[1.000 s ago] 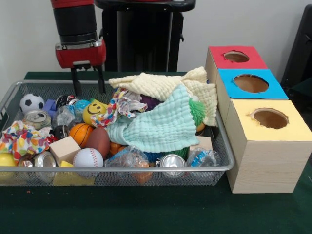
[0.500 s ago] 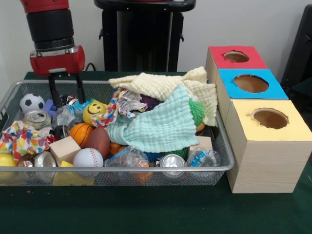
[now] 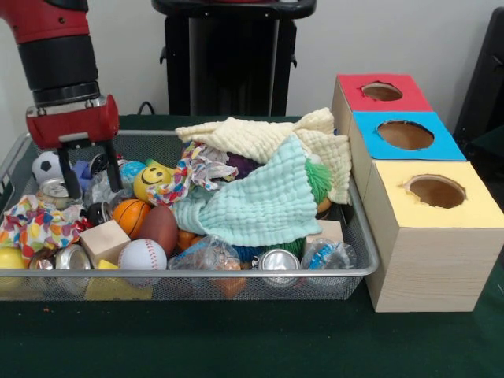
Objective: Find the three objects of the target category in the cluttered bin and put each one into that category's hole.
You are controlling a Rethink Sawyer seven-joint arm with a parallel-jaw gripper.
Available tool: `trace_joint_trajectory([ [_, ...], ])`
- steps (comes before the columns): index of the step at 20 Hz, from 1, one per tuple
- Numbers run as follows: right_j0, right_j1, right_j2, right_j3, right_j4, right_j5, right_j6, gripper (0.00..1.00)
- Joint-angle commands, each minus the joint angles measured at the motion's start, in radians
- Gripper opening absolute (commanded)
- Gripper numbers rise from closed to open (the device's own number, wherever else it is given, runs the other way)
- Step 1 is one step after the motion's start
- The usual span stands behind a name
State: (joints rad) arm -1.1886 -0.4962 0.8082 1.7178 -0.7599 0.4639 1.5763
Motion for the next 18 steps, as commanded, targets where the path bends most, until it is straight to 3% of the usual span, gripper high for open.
trace_joint_trajectory([
  [1,-0.005,0.087,0.076,-0.196,-0.035,0.189,-0.446,1.0],
  [7,-0.013,0.117,0.079,-0.269,-0.021,0.22,-0.515,1.0],
  [12,-0.037,0.17,0.058,-0.315,-0.067,0.155,-0.548,1.0],
  [18,-0.065,0.236,0.066,-0.316,-0.089,0.101,-0.58,1.0],
])
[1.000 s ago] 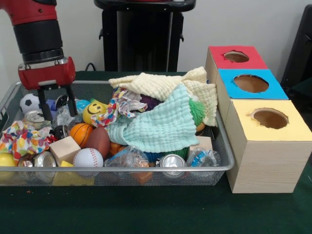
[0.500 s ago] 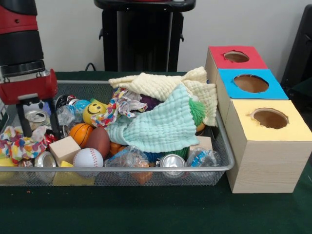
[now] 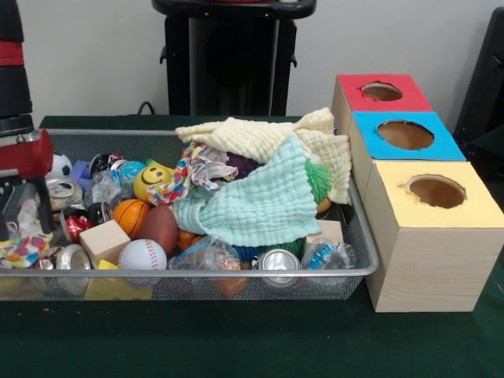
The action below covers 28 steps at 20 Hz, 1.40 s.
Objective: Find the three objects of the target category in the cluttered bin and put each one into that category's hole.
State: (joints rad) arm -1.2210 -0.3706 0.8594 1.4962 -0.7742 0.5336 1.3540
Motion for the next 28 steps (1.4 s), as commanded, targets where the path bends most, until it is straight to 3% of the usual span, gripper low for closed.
trace_joint_trajectory([
  [1,-0.034,0.115,0.015,-0.092,-0.077,0.028,-0.356,1.0],
  [7,-0.029,0.166,-0.015,-0.1,-0.102,0.013,-0.315,1.0],
  [14,0.002,0.186,-0.093,-0.075,-0.117,-0.013,-0.199,1.0],
  [22,0.062,0.15,-0.193,-0.062,-0.087,0.004,-0.057,1.0],
  [28,0.15,0.119,-0.318,-0.064,-0.034,0.062,0.1,1.0],
])
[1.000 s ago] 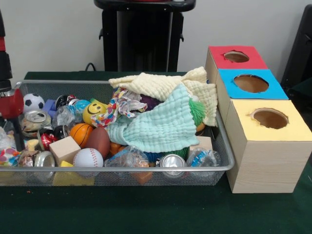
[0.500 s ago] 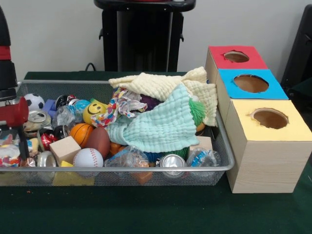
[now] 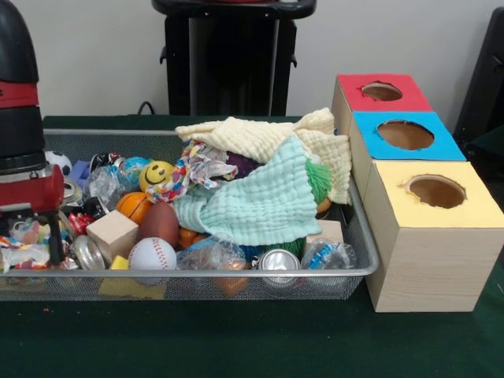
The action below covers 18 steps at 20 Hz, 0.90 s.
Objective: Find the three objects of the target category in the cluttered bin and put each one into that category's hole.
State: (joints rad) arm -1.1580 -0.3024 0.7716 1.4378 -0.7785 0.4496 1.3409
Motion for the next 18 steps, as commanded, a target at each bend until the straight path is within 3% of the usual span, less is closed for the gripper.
trace_joint_trajectory([
  [1,0.104,0.044,-0.254,-0.003,-0.024,0.145,0.141,1.0],
  [2,0.117,0.041,-0.278,-0.001,-0.005,0.128,0.136,0.0],
  [11,0.189,0.009,-0.368,0.043,0.062,0.071,0.24,0.0],
  [14,0.22,-0.03,-0.382,0.101,0.094,0.001,0.279,0.0],
  [18,0.248,-0.08,-0.383,0.174,0.167,-0.016,0.303,0.0],
])
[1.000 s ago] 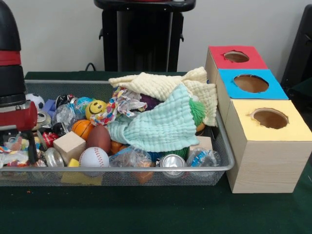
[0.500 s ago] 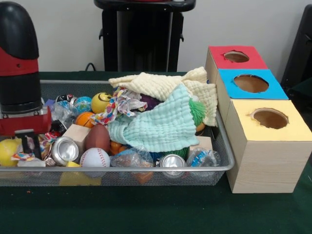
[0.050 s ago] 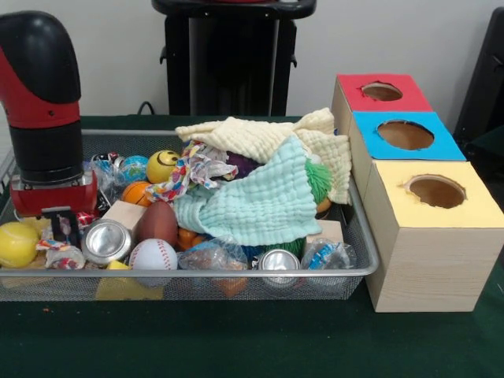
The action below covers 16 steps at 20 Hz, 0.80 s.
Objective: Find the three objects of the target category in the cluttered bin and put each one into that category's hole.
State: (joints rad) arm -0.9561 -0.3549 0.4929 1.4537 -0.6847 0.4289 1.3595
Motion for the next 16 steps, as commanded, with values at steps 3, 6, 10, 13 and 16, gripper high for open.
trace_joint_trajectory([
  [3,0.083,-0.068,-0.119,0.209,0.132,0.0,0.317,0.0],
  [6,0.115,-0.101,-0.139,0.254,0.189,0.002,0.342,0.0],
  [10,0.131,-0.109,-0.132,0.295,0.259,-0.024,0.344,0.0],
  [13,0.14,-0.099,-0.132,0.312,0.299,-0.057,0.339,0.0],
  [16,0.159,-0.099,-0.14,0.333,0.338,-0.079,0.355,0.0],
])
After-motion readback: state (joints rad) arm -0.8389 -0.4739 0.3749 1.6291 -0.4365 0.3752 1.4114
